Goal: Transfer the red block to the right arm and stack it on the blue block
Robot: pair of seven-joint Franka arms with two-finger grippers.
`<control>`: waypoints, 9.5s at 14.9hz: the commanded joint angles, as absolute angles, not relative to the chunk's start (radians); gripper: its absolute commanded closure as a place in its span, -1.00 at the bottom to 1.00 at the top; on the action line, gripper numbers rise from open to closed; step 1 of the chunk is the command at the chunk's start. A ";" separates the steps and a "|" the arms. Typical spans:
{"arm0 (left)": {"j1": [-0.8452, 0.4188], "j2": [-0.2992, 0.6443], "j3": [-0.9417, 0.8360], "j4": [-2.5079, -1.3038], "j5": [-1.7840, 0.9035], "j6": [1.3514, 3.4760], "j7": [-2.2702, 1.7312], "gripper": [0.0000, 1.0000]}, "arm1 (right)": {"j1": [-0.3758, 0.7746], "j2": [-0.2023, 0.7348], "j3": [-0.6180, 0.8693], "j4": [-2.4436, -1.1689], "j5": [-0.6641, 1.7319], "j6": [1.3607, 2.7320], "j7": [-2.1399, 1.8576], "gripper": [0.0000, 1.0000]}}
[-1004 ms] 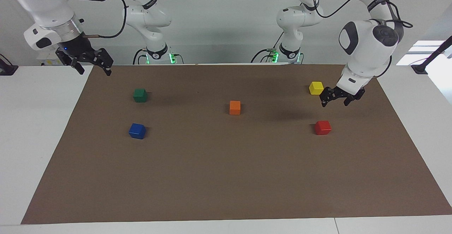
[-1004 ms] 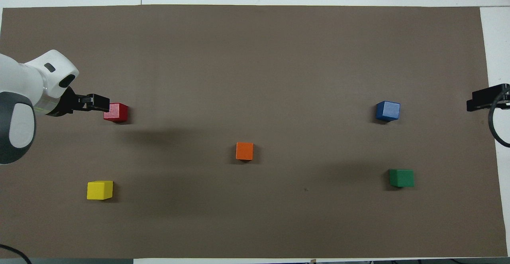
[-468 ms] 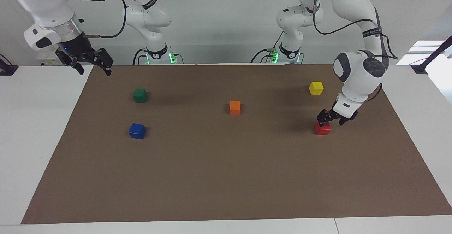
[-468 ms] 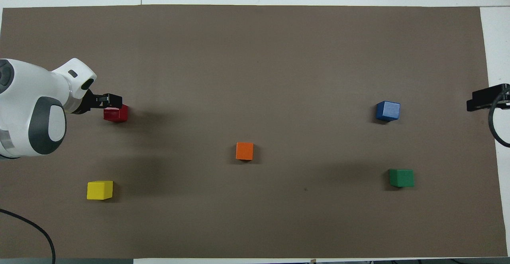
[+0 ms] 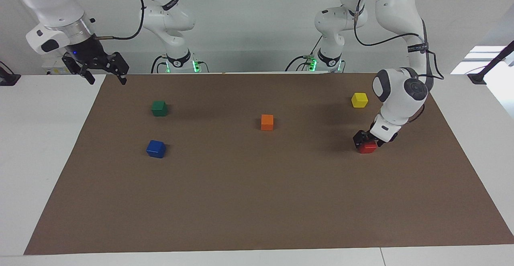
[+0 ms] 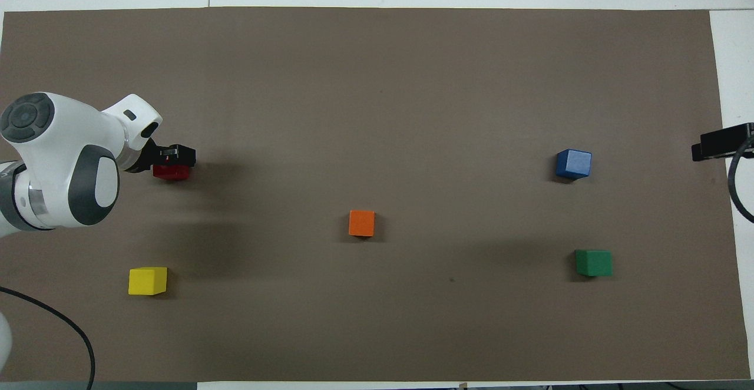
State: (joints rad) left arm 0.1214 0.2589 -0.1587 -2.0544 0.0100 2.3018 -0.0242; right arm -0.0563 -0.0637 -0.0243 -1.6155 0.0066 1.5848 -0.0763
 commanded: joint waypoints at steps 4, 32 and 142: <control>0.109 0.268 -0.149 -2.080 0.025 2.324 -0.061 0.99 | -0.061 -0.078 -0.017 -1.679 0.246 1.732 -0.106 -1.00; -0.174 -0.067 -0.206 -1.973 -1.092 2.151 -1.540 1.00 | 0.071 0.448 -0.009 -1.991 1.858 1.160 -0.890 -1.00; 0.127 -0.027 -0.198 -1.882 -0.002 1.821 -0.327 -1.00 | -0.054 0.187 -0.008 -1.888 -0.046 2.268 0.201 1.00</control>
